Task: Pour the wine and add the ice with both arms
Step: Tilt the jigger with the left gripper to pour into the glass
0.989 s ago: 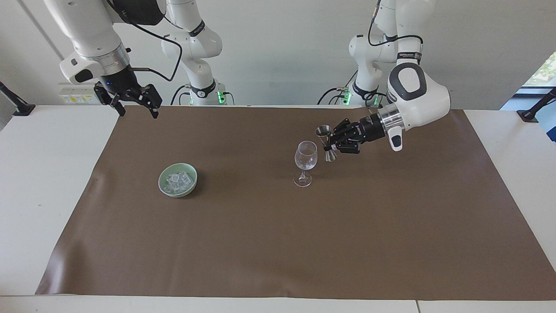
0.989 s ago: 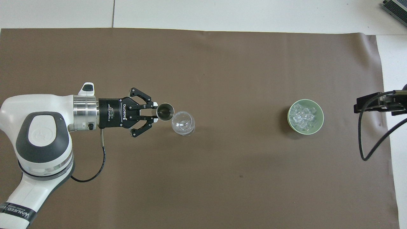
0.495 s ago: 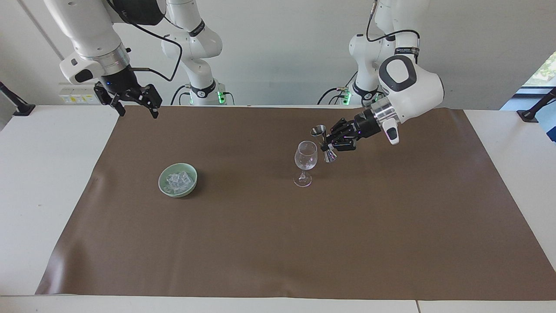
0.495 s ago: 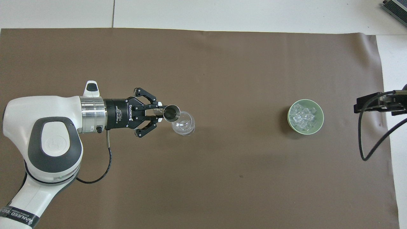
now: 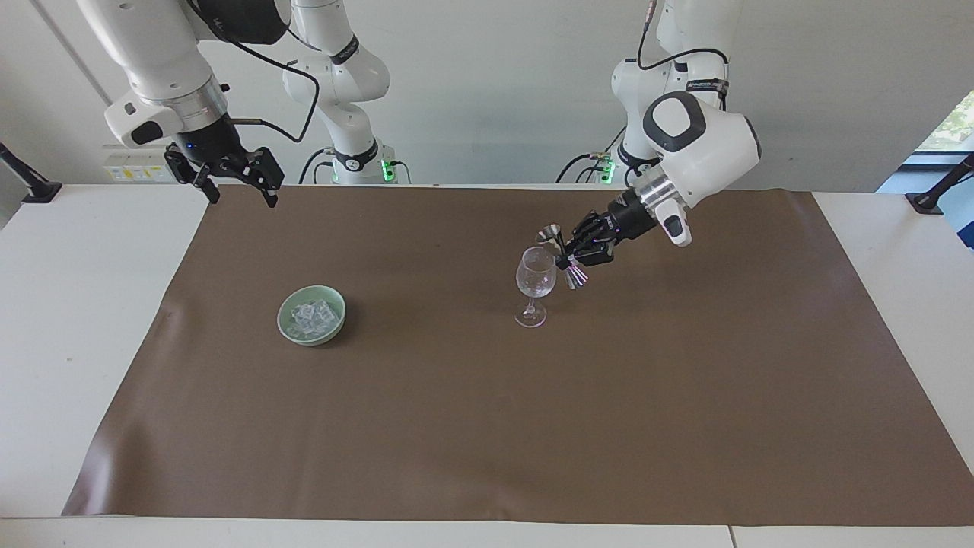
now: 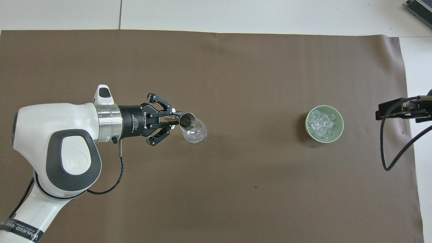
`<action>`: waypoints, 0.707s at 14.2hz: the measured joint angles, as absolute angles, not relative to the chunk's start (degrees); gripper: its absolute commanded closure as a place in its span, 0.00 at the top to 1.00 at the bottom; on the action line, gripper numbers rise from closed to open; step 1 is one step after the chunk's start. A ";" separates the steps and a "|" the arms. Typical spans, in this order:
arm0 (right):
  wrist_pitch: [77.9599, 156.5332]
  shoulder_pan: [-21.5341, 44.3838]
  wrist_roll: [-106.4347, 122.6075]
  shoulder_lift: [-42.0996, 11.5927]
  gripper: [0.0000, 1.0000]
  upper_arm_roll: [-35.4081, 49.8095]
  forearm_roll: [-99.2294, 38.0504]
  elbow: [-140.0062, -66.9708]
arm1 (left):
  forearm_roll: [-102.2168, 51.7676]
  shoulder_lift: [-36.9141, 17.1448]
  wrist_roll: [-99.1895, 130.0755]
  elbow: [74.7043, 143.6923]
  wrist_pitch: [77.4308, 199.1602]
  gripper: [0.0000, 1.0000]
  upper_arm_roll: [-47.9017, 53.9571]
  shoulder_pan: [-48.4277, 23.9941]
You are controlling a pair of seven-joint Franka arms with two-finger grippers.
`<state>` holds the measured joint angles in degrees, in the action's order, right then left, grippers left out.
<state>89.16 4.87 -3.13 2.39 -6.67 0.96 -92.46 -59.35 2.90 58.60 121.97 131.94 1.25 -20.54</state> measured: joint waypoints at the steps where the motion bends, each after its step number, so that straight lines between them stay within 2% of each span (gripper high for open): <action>1: 89.16 4.87 -3.13 2.39 1.00 -6.67 0.96 -92.46 | -58.32 3.15 58.60 121.97 132.03 0.00 1.19 -20.54; 10: 89.16 4.87 -3.13 2.39 1.00 -6.67 0.96 -92.46 | -52.62 4.20 58.62 122.00 140.13 0.00 3.32 -20.81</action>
